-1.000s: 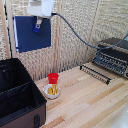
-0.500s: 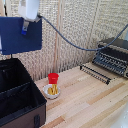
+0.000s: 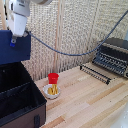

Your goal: Gently maneuver your gripper in the book's direction. Confidently hold the book by angling your gripper properly. Relocate the book to the caddy. Pinpoint the back pocket of the caddy and set the book down inside it.

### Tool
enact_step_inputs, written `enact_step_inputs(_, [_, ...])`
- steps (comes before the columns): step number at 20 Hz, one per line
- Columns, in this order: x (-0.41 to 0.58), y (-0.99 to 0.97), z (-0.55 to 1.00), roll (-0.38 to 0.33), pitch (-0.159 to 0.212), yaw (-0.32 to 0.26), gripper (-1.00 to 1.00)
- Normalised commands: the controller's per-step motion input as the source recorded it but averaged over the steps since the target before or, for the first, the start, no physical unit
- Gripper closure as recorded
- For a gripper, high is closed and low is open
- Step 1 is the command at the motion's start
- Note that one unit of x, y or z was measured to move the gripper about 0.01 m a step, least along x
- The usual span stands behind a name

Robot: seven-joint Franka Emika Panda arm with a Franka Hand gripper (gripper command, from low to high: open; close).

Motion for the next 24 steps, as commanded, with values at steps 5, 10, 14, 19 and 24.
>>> enact_step_inputs(5, [0.147, 0.70, 0.10, -0.006, 0.007, -0.045, 1.00])
enact_step_inputs(10, [0.093, 0.69, 0.28, -0.025, 0.006, -0.026, 1.00])
enact_step_inputs(14, [0.112, 0.33, 0.21, -0.018, 0.042, -0.020, -1.00])
enact_step_inputs(19, [0.073, 0.01, 0.23, -0.028, 0.039, -0.006, -1.00])
enact_step_inputs(24, [0.145, -0.12, 0.30, -0.007, 0.087, -0.076, -1.00])
